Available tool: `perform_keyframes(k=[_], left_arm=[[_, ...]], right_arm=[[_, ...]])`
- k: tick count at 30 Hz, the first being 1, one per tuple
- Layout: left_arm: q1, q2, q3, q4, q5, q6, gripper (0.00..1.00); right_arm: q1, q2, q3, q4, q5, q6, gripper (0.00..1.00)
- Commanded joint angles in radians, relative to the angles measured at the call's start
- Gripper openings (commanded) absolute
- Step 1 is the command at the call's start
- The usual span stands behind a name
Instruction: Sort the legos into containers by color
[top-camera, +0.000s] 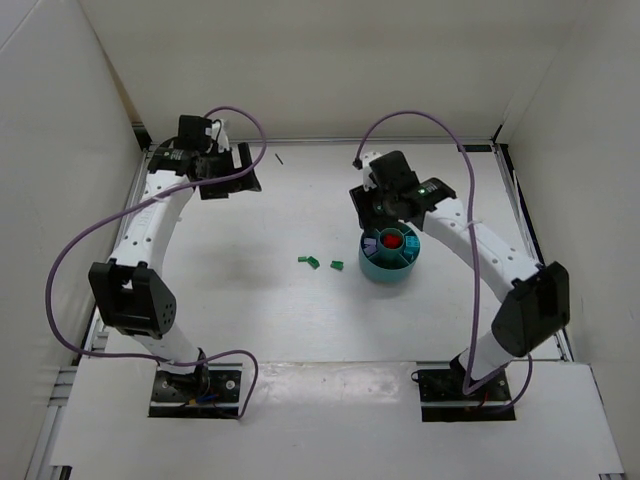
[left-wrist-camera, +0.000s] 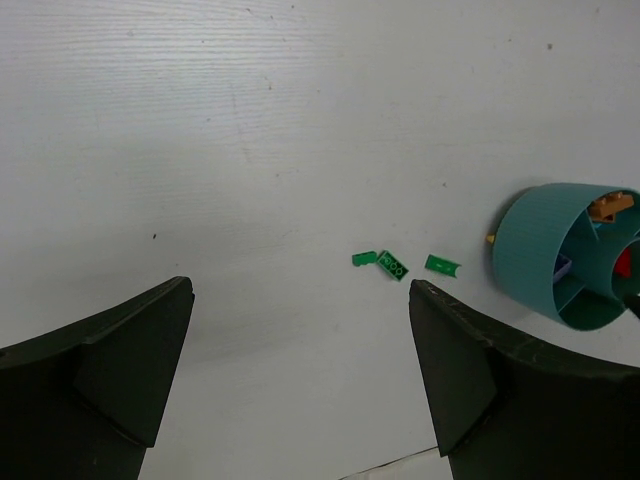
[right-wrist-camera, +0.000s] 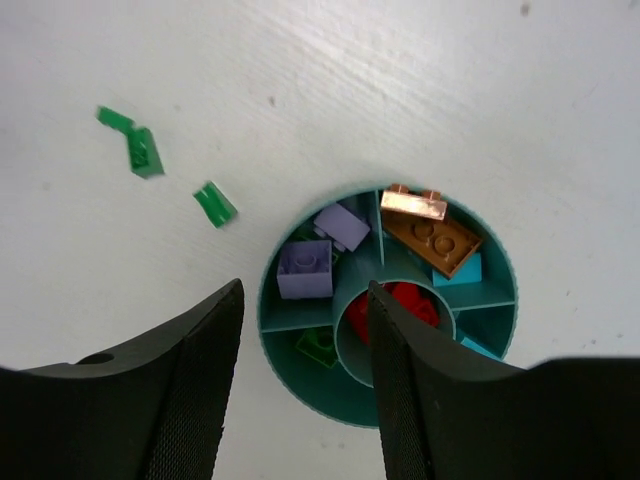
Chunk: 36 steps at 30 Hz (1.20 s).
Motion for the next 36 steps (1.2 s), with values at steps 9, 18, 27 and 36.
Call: perform_keyframes(k=[9, 18, 27, 36], left_arm=[[-0.112, -0.121, -0.167, 0.024, -0.038, 0.009, 1.00], [-0.124, -0.225, -0.393, 0.082, -0.058, -0.113, 1.00], [-0.153, -0.289, -0.485, -0.007, -0.108, -0.201, 1.00], [-0.159, -0.371, -0.583, -0.015, -0.148, -0.245, 1.00]], right_arm=[[0.110, -0.184, -0.043, 0.071, 0.041, -0.173, 0.57], [0.171, -0.150, -0.125, 0.162, -0.186, -0.286, 0.57], [0.237, 0.006, -0.053, 0.243, -0.170, -0.277, 0.56], [0.238, 0.230, 0.015, 0.341, -0.188, -0.279, 0.56]])
